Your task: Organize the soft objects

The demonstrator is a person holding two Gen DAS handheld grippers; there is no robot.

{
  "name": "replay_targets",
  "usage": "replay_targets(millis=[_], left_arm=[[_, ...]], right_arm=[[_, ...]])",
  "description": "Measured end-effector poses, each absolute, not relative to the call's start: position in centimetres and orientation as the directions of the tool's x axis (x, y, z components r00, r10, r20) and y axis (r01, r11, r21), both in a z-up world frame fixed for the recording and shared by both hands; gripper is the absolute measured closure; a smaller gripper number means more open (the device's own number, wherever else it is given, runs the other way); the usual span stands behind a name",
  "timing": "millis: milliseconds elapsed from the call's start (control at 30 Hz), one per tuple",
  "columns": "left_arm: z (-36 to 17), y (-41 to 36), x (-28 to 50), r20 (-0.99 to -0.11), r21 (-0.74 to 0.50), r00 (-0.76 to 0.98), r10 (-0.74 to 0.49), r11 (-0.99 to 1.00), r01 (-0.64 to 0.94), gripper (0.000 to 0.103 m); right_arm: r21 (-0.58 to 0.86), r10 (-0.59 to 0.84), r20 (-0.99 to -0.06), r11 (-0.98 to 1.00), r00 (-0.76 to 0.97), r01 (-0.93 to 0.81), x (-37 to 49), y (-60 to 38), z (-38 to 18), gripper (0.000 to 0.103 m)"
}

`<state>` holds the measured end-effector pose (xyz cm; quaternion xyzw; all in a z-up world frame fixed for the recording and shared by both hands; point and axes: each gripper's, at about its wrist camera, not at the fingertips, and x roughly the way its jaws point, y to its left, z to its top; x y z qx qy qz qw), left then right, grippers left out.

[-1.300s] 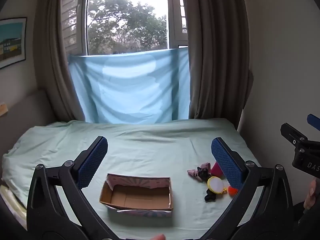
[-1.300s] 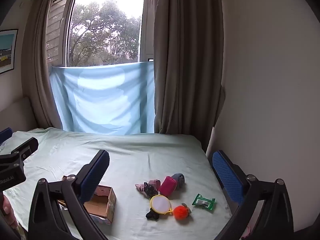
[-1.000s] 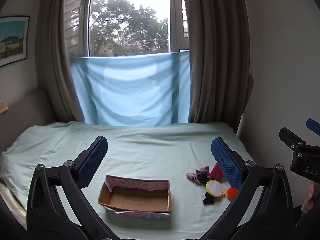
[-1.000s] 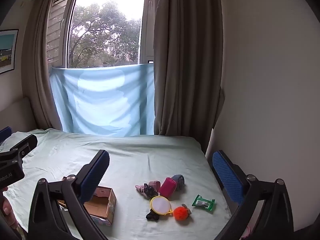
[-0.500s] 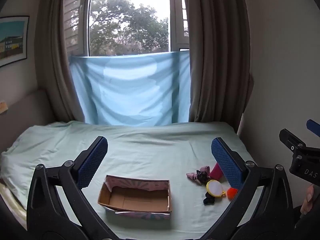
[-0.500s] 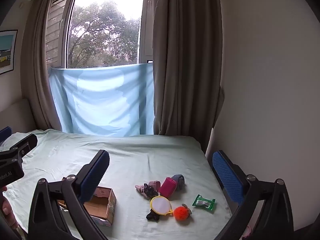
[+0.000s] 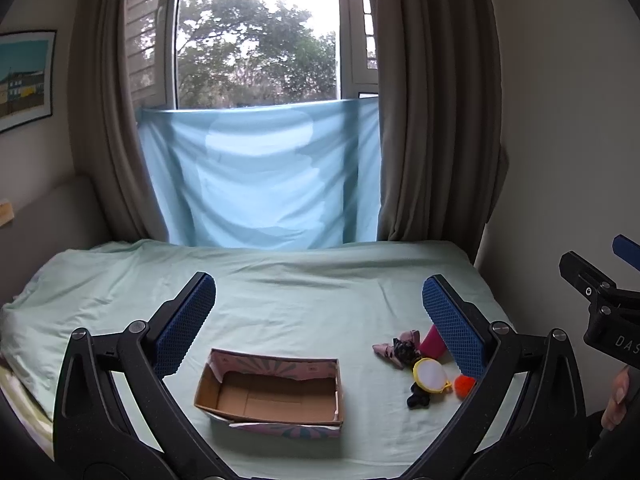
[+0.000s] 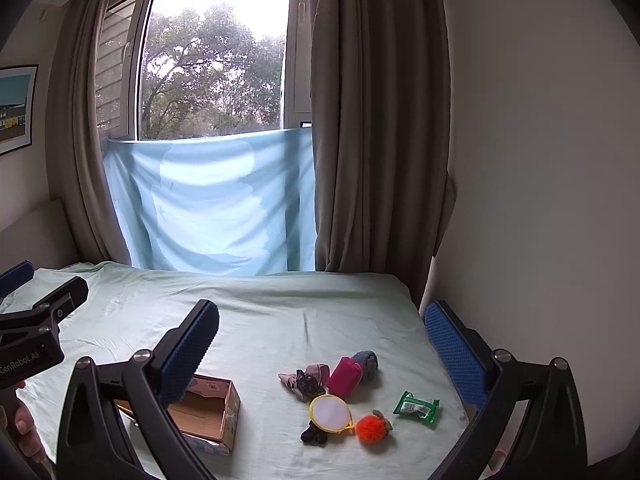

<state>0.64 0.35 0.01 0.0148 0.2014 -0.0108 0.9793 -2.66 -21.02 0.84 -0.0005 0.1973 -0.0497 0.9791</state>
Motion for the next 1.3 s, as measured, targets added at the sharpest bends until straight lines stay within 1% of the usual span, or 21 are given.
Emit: replay_targets(millis=[600, 900, 1300], left_arm=[[0.0, 0.0, 0.8, -0.392, 0.027, 0.920, -0.016, 0.999, 0.029, 0.000], [0.1, -0.4, 0.8, -0.387, 0.032, 0.922, -0.014, 0.999, 0.029, 0.000], [0.0, -0.8, 0.7, -0.381, 0.037, 0.924, -0.010, 0.999, 0.026, 0.000]], right_arm=[[-0.022, -0.104, -0.391, 0.994, 0.915, 0.104, -2.6, -20.8, 0.9, 0.000], [-0.036, -0.118, -0.368, 0.993, 0.922, 0.113, -3.0, -21.1, 1.0, 0.000], [-0.027, -0.113, -0.367, 0.993, 0.923, 0.111, -2.9, -21.4, 1.0, 0.000]])
